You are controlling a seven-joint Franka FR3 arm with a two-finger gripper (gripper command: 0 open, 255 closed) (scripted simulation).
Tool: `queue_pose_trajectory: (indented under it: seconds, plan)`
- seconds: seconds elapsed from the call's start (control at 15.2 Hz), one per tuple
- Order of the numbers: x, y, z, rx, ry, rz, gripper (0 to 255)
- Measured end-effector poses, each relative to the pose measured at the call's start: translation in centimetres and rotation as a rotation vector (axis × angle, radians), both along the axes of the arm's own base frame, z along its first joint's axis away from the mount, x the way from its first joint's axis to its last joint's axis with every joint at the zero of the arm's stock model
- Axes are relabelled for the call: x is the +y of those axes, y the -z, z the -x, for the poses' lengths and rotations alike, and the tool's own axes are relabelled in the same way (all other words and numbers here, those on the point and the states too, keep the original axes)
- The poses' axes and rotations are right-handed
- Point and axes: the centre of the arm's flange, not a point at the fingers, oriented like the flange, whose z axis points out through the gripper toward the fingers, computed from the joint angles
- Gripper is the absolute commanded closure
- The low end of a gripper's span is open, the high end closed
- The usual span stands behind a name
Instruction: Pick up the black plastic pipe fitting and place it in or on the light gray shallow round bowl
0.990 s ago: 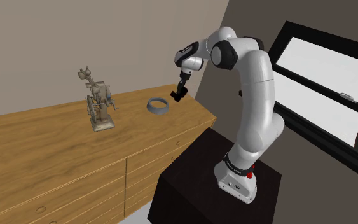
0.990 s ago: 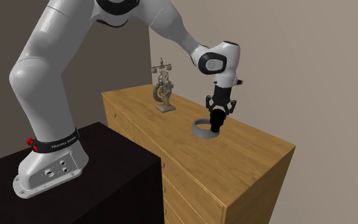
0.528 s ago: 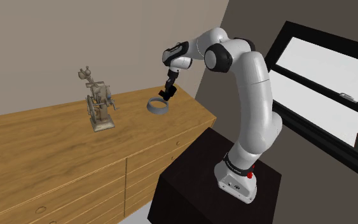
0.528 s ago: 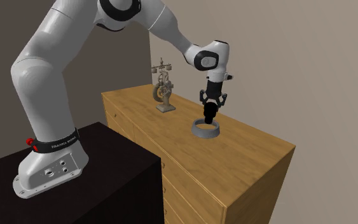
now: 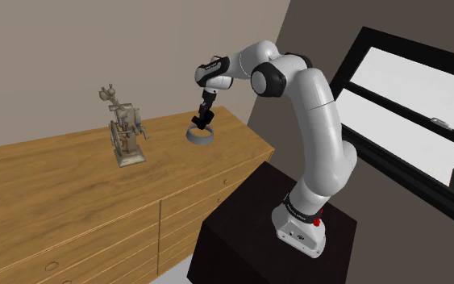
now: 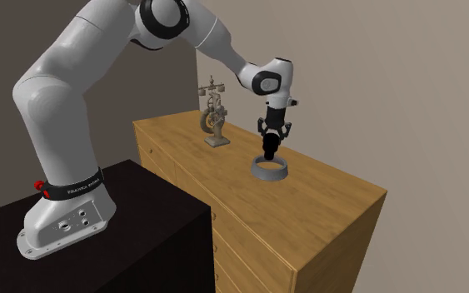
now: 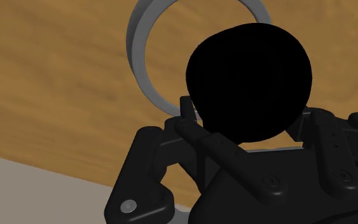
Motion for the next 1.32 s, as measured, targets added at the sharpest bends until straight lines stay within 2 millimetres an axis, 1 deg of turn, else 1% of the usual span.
queue_pose_trajectory:
  seconds: [0.59,0.73,1.06,1.12,1.32]
  plan:
    - [-0.1,4.7,0.1,0.000,0.000,0.000,255]
    - [0.0,5.2,0.1,0.000,0.000,0.000,255]
    - [0.0,5.3,0.1,0.000,0.000,0.000,255]
    - [0.0,5.3,0.1,0.000,0.000,0.000,0]
    - [0.0,5.3,0.1,-0.001,0.000,0.000,0]
